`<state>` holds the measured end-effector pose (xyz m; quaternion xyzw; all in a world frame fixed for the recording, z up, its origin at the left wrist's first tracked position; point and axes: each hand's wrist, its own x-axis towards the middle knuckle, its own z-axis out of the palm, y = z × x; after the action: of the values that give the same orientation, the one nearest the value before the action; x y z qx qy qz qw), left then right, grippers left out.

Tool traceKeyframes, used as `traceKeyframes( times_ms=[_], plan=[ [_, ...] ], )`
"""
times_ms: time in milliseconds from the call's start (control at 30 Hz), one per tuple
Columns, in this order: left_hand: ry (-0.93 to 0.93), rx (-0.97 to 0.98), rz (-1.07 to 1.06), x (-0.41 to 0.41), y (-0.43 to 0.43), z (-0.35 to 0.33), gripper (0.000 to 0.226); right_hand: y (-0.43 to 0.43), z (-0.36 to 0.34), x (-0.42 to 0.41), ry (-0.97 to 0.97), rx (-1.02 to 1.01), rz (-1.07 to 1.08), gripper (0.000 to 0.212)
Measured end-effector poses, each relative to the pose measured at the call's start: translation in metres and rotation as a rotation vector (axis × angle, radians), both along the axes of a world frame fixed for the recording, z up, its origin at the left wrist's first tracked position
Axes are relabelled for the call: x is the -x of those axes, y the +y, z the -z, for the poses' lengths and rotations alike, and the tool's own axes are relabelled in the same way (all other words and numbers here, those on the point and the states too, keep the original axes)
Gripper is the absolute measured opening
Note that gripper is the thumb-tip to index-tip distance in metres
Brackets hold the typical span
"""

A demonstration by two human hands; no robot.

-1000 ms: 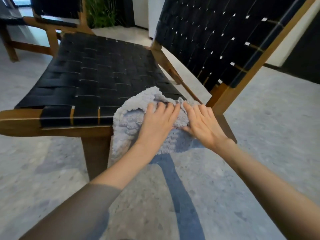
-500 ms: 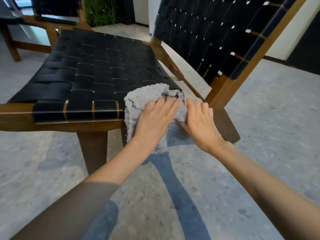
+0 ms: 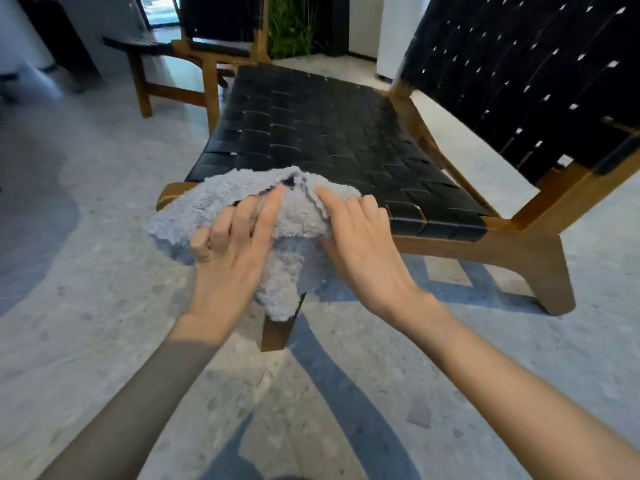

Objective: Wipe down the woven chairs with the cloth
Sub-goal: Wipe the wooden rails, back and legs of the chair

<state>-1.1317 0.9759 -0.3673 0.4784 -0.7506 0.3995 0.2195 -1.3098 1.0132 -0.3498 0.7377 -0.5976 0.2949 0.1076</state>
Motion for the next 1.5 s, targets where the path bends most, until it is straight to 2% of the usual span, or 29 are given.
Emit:
traceKeyframes(
  times_ms=[100,200,267,367,433,500,567,667,833,900,1000,1133,1200,1267,1333,1500],
  plan=[
    [0.228,-0.081,0.081,-0.008,0.014,0.009,0.082,0.012,0.011,-0.009,-0.291,0.053,-0.113,0.051],
    [0.353,-0.094,0.083,-0.014,0.032,0.024,0.08,0.033,0.036,-0.013,-0.4,0.154,-0.124,0.043],
    [0.358,-0.15,0.086,-0.022,0.04,0.035,0.068,0.042,0.055,-0.016,-0.435,0.092,-0.098,0.042],
    [0.266,-0.255,0.079,-0.033,0.041,0.045,0.044,0.042,0.075,-0.019,-0.465,-0.065,-0.024,0.038],
    [0.288,-0.388,0.087,-0.037,0.035,0.046,0.029,0.037,0.08,-0.019,-0.51,-0.153,0.023,0.031],
    [0.439,-0.537,0.099,-0.039,0.023,0.042,0.019,0.033,0.082,-0.017,-0.613,-0.211,0.051,0.027],
    [0.668,-0.644,0.156,-0.043,0.009,0.037,0.016,0.028,0.08,-0.016,-0.78,-0.22,0.059,0.024],
    [0.964,-0.679,0.311,-0.033,-0.004,0.032,0.014,0.017,0.073,-0.021,-0.996,-0.135,0.145,0.021],
    [1.203,-0.493,0.105,0.002,-0.012,0.037,0.011,0.001,0.069,-0.044,-1.319,0.025,0.321,0.02],
    [1.322,-0.456,0.172,0.014,-0.008,0.038,0.011,-0.002,0.073,-0.05,-1.462,0.052,0.321,0.019],
    [1.531,-0.483,0.38,0.025,-0.002,0.039,0.021,-0.003,0.076,-0.053,-1.667,0.091,0.285,0.025],
    [1.609,-0.67,0.509,0.028,0.002,0.047,0.019,0.0,0.074,-0.063,-1.812,0.132,0.146,0.036],
    [1.567,-0.791,0.569,0.027,0.002,0.052,0.03,0.0,0.073,-0.069,-1.81,0.112,0.064,0.036],
    [1.472,-0.867,0.625,0.027,0.0,0.056,0.041,-0.003,0.074,-0.074,-1.684,0.113,0.015,0.025],
    [1.388,-0.845,0.634,0.03,-0.002,0.059,0.039,-0.006,0.076,-0.076,-1.583,0.123,0.014,0.019],
    [1.286,-0.722,0.598,0.035,-0.011,0.077,0.044,-0.011,0.097,-0.075,-1.397,0.13,0.006,0.02]
  ],
)
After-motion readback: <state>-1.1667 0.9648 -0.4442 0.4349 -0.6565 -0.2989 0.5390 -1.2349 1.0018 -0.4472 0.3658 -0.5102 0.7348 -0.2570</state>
